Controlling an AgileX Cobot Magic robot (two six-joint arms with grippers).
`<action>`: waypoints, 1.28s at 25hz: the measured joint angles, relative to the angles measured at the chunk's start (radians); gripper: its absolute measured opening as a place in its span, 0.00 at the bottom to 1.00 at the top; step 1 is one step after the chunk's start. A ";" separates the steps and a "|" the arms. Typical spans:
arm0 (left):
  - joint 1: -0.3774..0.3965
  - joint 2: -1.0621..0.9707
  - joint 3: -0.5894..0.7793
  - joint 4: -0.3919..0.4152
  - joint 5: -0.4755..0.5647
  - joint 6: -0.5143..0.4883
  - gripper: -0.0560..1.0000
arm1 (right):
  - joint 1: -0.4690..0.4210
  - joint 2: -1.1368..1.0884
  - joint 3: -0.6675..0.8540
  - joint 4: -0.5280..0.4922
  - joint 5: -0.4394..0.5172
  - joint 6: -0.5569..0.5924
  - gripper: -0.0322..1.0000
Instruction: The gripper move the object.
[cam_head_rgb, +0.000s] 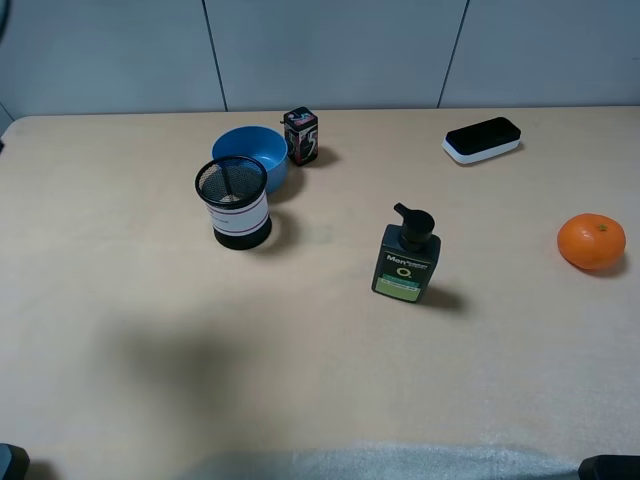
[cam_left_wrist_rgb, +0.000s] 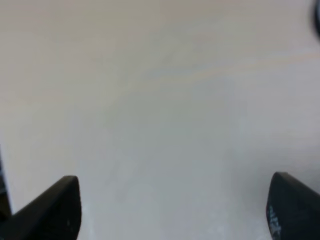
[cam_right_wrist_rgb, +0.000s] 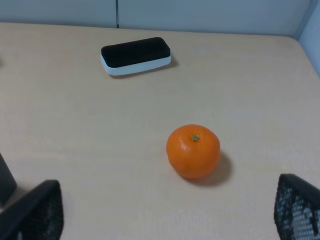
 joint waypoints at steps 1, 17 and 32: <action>0.031 -0.044 0.026 0.001 0.001 0.000 0.76 | 0.000 0.000 0.000 0.000 0.000 0.000 0.65; 0.089 -0.614 0.244 -0.075 0.097 0.001 0.76 | 0.000 0.000 0.000 0.000 0.000 0.000 0.65; 0.107 -0.885 0.410 -0.178 0.110 0.041 0.76 | 0.000 0.000 0.000 0.000 0.000 0.000 0.65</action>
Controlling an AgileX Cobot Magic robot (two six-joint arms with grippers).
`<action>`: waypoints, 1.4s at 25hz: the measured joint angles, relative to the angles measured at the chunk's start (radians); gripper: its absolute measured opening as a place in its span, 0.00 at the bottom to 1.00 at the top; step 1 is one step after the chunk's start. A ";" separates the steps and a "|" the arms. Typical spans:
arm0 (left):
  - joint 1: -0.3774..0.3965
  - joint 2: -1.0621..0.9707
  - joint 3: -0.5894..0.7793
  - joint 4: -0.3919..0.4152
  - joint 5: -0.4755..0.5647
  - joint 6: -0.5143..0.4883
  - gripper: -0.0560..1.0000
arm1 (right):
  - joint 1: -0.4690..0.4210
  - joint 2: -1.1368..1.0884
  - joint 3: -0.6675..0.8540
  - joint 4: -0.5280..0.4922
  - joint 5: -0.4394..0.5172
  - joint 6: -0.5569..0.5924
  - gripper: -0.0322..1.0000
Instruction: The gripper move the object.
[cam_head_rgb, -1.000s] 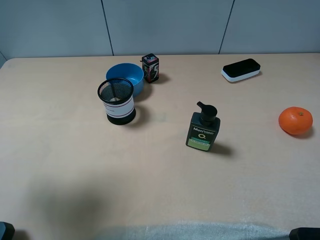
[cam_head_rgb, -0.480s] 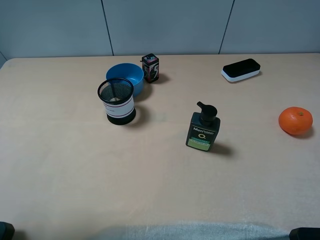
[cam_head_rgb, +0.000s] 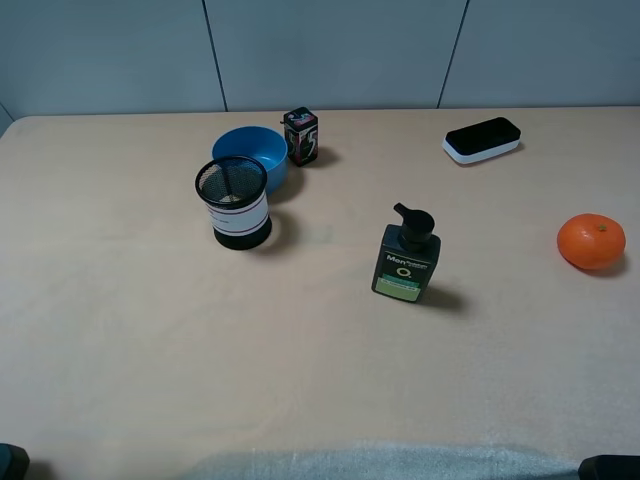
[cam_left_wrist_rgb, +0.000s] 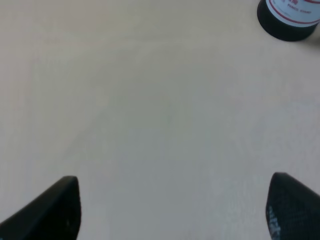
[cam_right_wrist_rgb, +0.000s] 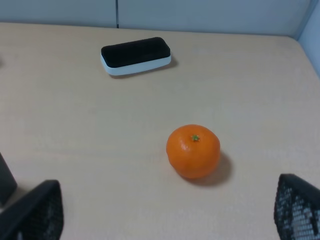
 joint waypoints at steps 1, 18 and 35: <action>0.004 -0.009 0.000 -0.004 0.000 0.000 0.76 | 0.000 0.000 0.000 0.000 0.000 0.000 0.65; 0.064 -0.136 0.030 -0.052 -0.023 0.078 0.76 | 0.000 0.000 0.000 0.000 0.000 0.000 0.65; 0.081 -0.208 0.030 -0.059 -0.024 0.083 0.76 | 0.000 0.000 0.000 0.000 0.000 0.000 0.65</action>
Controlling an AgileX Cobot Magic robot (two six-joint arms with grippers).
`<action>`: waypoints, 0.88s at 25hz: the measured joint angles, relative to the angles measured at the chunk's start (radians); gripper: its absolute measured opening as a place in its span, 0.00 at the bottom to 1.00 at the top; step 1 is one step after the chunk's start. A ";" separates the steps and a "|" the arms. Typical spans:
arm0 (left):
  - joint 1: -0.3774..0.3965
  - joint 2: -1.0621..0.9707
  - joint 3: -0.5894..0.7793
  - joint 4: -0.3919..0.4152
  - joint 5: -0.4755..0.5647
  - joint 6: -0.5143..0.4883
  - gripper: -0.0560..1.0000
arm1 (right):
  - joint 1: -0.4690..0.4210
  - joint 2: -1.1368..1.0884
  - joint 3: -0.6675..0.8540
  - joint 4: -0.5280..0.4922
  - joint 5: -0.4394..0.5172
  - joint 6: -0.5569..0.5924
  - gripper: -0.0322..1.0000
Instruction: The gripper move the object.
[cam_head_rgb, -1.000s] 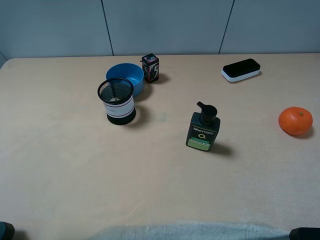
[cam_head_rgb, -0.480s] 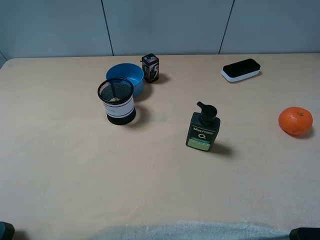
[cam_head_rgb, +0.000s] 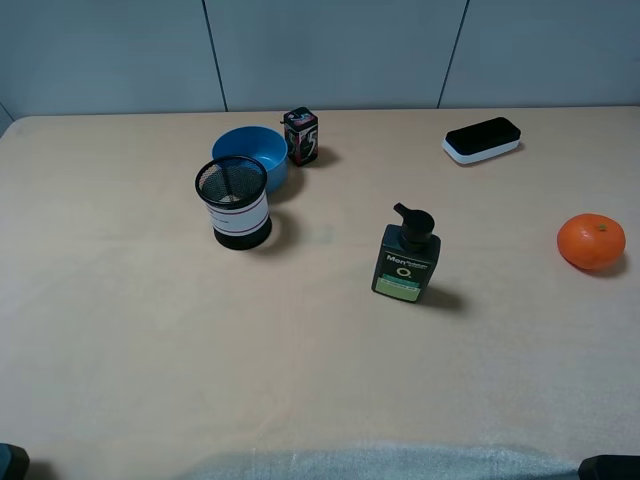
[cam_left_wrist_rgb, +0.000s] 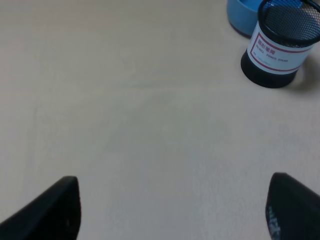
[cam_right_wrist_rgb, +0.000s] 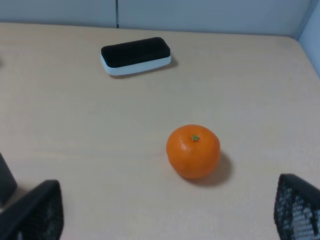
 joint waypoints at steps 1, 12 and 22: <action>0.000 0.000 0.000 0.000 0.000 0.001 0.76 | 0.000 0.000 0.000 0.000 0.000 0.000 0.65; 0.000 0.000 0.021 0.006 -0.034 0.026 0.76 | 0.000 0.000 0.000 0.000 0.000 0.000 0.65; 0.000 0.000 0.021 0.006 -0.034 0.026 0.76 | 0.000 0.000 0.000 0.000 0.000 0.000 0.65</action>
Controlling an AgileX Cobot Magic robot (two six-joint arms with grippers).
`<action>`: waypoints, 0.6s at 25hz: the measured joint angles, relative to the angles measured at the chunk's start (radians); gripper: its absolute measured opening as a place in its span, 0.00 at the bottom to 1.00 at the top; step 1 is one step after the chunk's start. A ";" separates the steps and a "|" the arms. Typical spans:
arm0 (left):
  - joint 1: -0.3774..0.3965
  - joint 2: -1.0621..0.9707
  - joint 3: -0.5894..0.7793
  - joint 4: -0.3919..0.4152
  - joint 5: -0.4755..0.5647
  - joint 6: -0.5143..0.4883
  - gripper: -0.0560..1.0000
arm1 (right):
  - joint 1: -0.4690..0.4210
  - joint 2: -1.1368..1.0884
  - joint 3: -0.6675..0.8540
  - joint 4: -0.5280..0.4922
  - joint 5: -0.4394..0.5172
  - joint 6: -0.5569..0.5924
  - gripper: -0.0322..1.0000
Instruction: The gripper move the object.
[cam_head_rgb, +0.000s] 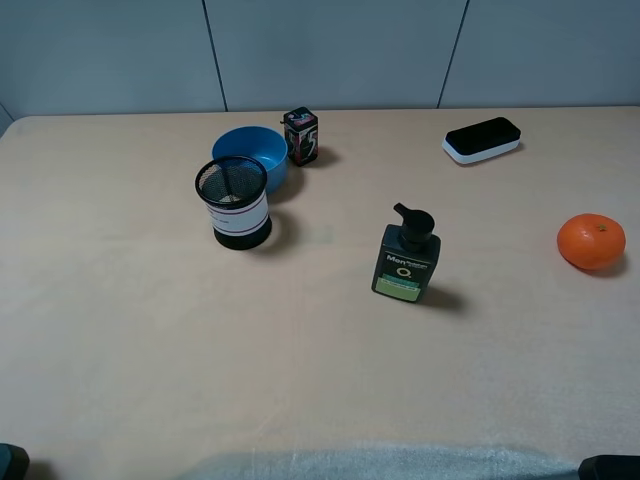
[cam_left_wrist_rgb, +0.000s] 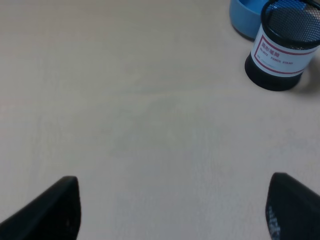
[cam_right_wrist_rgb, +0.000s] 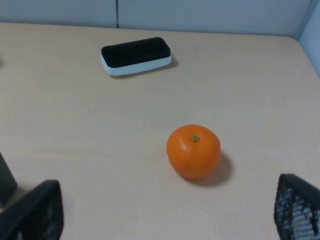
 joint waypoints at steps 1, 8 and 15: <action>0.000 0.000 0.000 0.000 0.000 0.000 0.76 | 0.000 0.000 0.000 0.000 0.000 0.000 0.65; 0.000 0.000 0.000 0.000 0.000 0.000 0.76 | 0.000 0.000 0.000 0.000 0.000 0.000 0.65; 0.000 0.000 0.000 0.000 0.000 0.000 0.76 | 0.000 0.000 0.000 0.000 0.000 0.000 0.65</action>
